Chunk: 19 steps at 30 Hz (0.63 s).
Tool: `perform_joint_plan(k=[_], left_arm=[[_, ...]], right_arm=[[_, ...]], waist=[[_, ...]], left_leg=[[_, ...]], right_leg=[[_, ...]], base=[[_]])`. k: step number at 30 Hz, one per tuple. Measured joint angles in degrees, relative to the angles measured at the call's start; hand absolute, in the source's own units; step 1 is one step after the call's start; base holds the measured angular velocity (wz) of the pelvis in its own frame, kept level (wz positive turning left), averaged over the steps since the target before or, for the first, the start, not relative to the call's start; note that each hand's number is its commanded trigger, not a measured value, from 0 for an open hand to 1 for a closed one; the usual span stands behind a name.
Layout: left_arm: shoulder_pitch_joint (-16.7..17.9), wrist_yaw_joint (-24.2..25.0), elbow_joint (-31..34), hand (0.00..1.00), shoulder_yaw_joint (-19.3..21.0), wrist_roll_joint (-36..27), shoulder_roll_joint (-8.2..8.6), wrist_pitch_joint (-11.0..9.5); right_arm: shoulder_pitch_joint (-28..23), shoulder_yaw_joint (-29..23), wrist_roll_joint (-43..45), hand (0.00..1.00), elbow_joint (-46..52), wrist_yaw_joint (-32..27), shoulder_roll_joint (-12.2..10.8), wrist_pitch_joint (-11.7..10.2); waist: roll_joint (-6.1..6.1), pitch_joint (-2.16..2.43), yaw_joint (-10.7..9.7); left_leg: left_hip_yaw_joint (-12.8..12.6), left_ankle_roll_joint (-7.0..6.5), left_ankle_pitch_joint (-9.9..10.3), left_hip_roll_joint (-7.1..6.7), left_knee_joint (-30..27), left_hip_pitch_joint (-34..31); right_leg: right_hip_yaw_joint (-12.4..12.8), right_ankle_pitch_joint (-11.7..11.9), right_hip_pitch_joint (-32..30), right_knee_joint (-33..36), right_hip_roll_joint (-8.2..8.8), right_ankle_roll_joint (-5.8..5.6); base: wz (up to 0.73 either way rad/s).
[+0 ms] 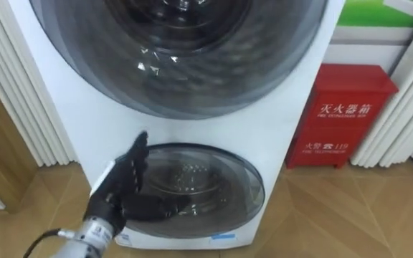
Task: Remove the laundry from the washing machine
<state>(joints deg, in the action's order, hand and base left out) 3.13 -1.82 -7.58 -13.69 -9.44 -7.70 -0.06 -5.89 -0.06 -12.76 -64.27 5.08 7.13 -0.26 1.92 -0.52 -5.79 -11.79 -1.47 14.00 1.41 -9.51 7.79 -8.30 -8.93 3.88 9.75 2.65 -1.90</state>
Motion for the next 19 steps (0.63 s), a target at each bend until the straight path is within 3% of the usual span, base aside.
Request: perform_joint_plan(k=[2,6,8,13,16,19], left_arm=[[1.9,-0.1,-6.3,0.0,0.1,3.4,-0.93,-0.9],[6.6,-0.2,-19.5,0.0,2.7,10.2,-1.15,-1.5],[8.7,-1.2,-30.3,0.0,6.3,12.7,-1.69,-1.9],[11.9,-6.7,-49.1,0.0,14.1,13.1,-4.34,-2.4],[13.8,-9.0,-55.5,0.0,16.9,14.3,-5.03,-1.7],[14.6,-8.4,-58.5,0.0,17.5,15.3,-3.58,0.9]], right_arm=[[-0.2,0.0,-0.3,0.0,0.0,0.0,0.0,0.0],[-2.1,-0.3,-0.7,0.0,0.1,0.1,0.0,-1.1],[-3.1,-0.7,-1.5,0.0,0.1,0.1,0.0,-1.2],[-3.7,-1.8,-3.0,0.0,-0.8,1.2,0.0,-1.2],[-4.2,-2.5,-3.5,0.0,-0.9,2.3,0.0,-1.1],[-4.2,-3.6,-6.2,0.0,-2.7,3.5,0.1,-1.1]], waist=[[0.22,0.09,0.5],[0.8,0.5,1.6],[0.86,0.67,2.2],[0.33,0.41,3.2],[-0.42,0.21,3.6],[-1.47,0.2,4.3]], left_leg=[[-0.3,0.0,0.0,0.03,0.2,0.4],[-0.4,0.0,0.0,0.15,0.3,1.0],[-0.3,0.02,0.0,0.14,0.3,1.0],[-0.6,0.29,0.2,0.36,1.1,1.8],[-0.6,0.54,0.4,0.82,1.5,2.2],[-0.6,0.47,0.6,0.77,2.1,2.6]], right_leg=[[0.2,0.0,0.2,-0.1,-0.09,0.01],[0.3,0.0,1.0,-0.4,-0.29,0.01],[0.3,0.0,1.2,-1.1,-0.33,0.05],[0.3,0.1,1.2,-1.2,-0.68,0.14],[0.3,0.1,1.3,-1.1,-0.77,0.21],[0.3,0.2,1.7,-0.9,-0.74,0.24]], base=[[-0.09],[-0.06],[0.0],[0.0],[0.0],[0.0]])
